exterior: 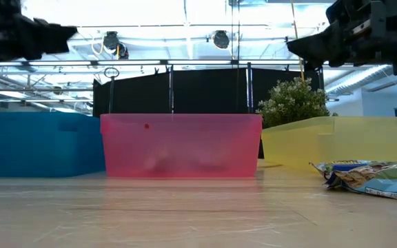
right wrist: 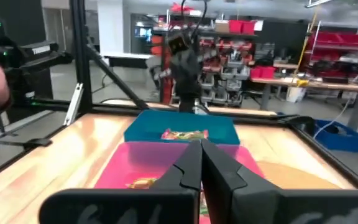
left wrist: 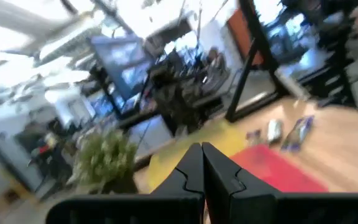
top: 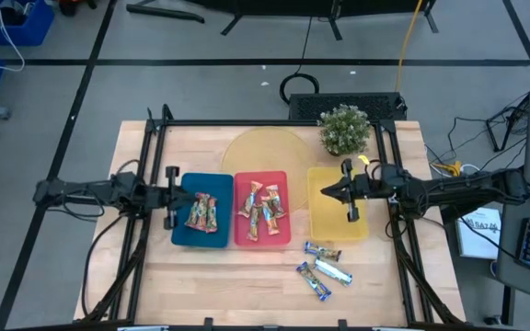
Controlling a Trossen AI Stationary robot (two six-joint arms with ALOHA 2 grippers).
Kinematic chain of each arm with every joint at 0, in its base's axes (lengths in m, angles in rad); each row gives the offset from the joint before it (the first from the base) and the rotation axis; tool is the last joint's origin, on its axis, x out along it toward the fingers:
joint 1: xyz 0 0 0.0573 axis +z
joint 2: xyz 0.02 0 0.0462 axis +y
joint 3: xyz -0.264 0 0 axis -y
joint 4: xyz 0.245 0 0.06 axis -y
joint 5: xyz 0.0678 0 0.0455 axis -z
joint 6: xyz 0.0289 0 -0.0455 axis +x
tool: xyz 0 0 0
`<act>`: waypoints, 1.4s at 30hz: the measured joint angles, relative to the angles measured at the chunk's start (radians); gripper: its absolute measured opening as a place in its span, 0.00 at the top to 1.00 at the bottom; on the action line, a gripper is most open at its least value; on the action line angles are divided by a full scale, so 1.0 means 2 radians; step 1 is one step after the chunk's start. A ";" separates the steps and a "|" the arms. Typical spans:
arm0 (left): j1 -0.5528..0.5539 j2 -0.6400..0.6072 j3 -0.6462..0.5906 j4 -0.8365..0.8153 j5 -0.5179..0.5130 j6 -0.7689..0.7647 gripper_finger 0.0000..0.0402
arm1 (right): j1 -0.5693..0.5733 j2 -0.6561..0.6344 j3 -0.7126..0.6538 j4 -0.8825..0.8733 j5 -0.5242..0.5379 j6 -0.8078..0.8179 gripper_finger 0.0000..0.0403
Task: Pick and place Granola Bars by type
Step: Put the blue granola bar into the yellow bin
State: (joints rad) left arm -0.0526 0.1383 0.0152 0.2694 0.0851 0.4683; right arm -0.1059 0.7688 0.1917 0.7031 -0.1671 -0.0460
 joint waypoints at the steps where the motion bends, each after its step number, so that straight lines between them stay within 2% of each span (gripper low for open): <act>1: 0.004 -0.001 0.002 0.003 0.015 0.002 1.00 | 0.005 0.000 0.005 -0.014 0.001 0.000 1.00; 4: 0.009 -0.001 0.001 0.004 0.024 0.007 1.00 | 0.036 0.002 0.043 -0.102 0.032 0.000 1.00; 8: 0.011 0.000 0.002 0.016 -0.015 0.013 0.96 | 0.106 0.030 0.153 -0.299 0.173 0.024 1.00; 11: 0.011 0.000 0.002 0.017 -0.047 0.027 0.94 | 0.169 0.079 0.256 -0.436 0.249 0.067 1.00; 15: 0.011 0.001 0.002 0.026 -0.068 0.062 0.95 | 0.252 0.170 0.393 -0.605 0.294 0.161 1.00; 18: 0.011 0.001 0.002 0.037 -0.069 0.079 0.97 | 0.307 0.253 0.497 -0.739 0.291 0.275 1.00; 21: 0.011 0.001 0.002 0.038 -0.069 0.079 0.98 | 0.347 0.335 0.597 -0.861 0.267 0.406 1.00; 26: 0.011 0.001 0.002 0.054 -0.068 0.089 0.98 | 0.388 0.438 0.701 -0.981 0.209 0.566 1.00; 29: 0.011 0.001 0.002 0.064 -0.068 0.076 0.95 | 0.408 0.472 0.709 -0.989 0.174 0.639 1.00; 32: 0.011 0.001 0.002 0.074 -0.068 0.053 0.94 | 0.424 0.499 0.704 -0.994 0.171 0.716 1.00; 35: 0.011 0.001 0.002 0.073 -0.068 0.031 0.95 | 0.437 0.524 0.689 -0.988 0.132 0.740 0.96; 37: 0.011 0.001 0.002 0.072 -0.068 0.022 0.96 | 0.444 0.536 0.680 -0.972 0.098 0.736 0.90; 42: 0.011 0.001 0.002 0.051 -0.068 0.030 0.99 | 0.450 0.556 0.660 -0.962 0.081 0.723 0.68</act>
State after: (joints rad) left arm -0.0311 0.1394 0.0196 0.3712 -0.0512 0.5285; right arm 0.7942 1.8809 1.5108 -1.2218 -0.0055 1.3996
